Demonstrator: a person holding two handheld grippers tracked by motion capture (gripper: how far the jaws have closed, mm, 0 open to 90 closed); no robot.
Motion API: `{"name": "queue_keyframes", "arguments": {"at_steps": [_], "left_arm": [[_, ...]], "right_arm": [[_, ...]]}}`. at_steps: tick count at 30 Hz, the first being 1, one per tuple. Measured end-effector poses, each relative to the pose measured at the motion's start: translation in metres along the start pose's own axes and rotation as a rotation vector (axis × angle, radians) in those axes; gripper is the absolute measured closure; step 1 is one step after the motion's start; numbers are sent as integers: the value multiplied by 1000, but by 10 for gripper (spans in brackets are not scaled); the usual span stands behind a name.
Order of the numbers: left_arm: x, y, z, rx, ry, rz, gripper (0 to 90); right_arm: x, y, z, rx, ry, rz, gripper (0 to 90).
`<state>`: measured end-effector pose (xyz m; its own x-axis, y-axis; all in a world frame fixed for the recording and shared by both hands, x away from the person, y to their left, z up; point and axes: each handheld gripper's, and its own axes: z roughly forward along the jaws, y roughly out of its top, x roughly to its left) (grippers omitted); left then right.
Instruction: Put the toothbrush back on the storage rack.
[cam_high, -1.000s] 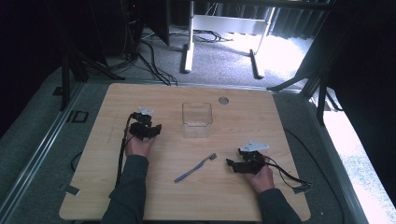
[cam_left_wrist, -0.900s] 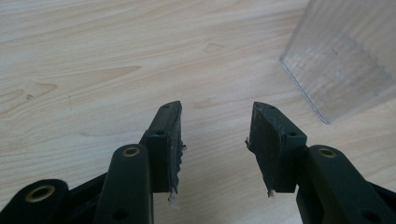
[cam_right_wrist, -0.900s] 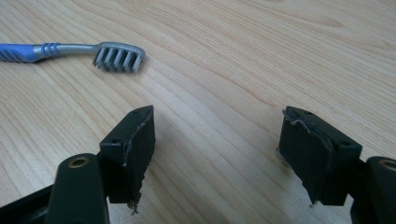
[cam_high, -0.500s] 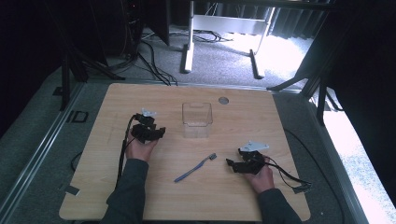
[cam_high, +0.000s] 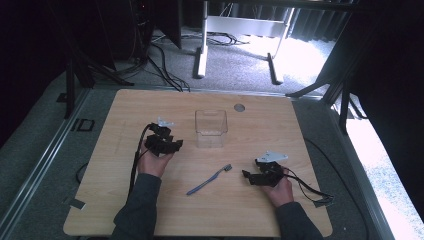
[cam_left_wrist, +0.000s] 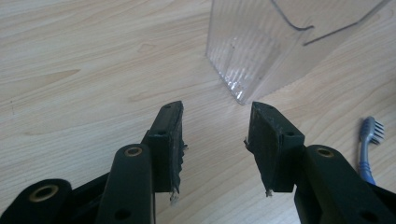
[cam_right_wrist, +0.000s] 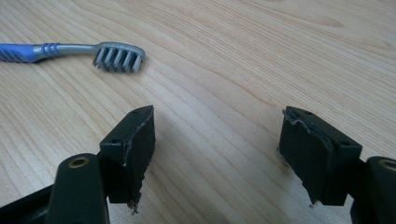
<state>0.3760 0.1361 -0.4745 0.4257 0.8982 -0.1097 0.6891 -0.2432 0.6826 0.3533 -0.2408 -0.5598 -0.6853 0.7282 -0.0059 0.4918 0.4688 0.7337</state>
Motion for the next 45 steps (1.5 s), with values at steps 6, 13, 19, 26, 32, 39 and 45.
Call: {"name": "queue_keyframes", "arguments": {"at_steps": [6, 13, 19, 26, 32, 39, 45], "left_arm": [[-6, 0, -1, 12, -8, 10, 555], [-13, 1, -4, 24, -19, 22, 554], [-20, 3, -5, 40, -28, 32, 552], [-27, 3, -5, 61, -34, 45, 547], [-31, 3, -3, 75, -45, 58, 541], [-36, 3, -4, 77, -59, 74, 535], [-43, 2, -2, 85, -84, 100, 528]], "right_arm": [[0, 0, 0, 0, 0, 0, 266], [0, 0, 0, 0, 0, 0, 266], [0, 0, 0, 0, 0, 0, 266], [0, 0, 0, 0, 0, 0, 266], [0, 0, 0, 0, 0, 0, 266], [0, 0, 0, 0, 0, 0, 266], [0, 0, 0, -1, 0, -2, 266]]}}
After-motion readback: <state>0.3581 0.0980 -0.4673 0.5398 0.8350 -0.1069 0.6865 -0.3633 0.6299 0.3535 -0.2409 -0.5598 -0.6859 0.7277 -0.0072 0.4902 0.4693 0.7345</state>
